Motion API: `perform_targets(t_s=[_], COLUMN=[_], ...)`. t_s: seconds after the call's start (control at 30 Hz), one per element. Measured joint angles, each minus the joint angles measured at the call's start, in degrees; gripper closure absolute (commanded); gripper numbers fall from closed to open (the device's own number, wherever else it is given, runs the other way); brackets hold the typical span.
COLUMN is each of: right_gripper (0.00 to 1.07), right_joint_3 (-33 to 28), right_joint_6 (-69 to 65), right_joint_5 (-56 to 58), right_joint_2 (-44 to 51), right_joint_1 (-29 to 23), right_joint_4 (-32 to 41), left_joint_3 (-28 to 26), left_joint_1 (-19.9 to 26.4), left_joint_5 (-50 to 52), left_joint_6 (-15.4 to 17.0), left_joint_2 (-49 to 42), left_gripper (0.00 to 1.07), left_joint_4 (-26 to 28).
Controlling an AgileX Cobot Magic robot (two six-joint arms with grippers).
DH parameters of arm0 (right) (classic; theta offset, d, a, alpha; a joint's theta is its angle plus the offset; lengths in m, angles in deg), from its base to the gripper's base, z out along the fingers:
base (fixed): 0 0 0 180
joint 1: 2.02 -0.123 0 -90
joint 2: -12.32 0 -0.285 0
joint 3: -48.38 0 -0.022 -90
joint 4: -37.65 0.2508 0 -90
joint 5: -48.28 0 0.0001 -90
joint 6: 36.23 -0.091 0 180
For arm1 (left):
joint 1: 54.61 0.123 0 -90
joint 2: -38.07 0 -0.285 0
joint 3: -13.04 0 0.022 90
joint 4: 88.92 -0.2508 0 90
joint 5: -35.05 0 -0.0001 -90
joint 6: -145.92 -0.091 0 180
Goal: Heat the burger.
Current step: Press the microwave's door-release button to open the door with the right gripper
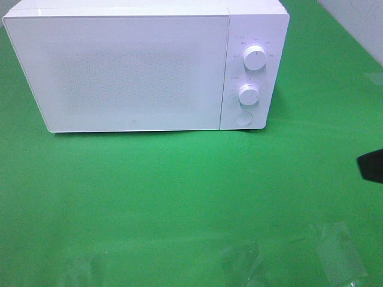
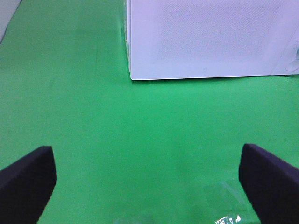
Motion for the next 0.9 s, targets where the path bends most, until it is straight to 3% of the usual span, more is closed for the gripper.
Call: perform_targets(t_s=[0.2, 0.43, 0.9], right_gripper=[0.4, 0.4, 0.4], right_joint_3=[-0.2, -4.5, -5.2], right_joint_6=[0.1, 0.1, -4.5], right_joint_5=[2.5, 2.9, 3.4], right_joint_2=[9.7, 21.8, 39.8], right_joint_1=[6.1, 6.6, 9.9], right_joint_4=[-1.5, -1.5, -4.0], left_joint_3=[0.0, 0.0, 0.0], left_joint_1=[0.0, 0.0, 0.0], left_joint_5=[0.0, 0.0, 0.0], left_joint_6=[0.0, 0.0, 0.0], left_joint_2=[0.0, 0.0, 0.0], left_gripper=[0.06, 0.06, 0.06], left_joint_4=[0.0, 0.0, 0.0])
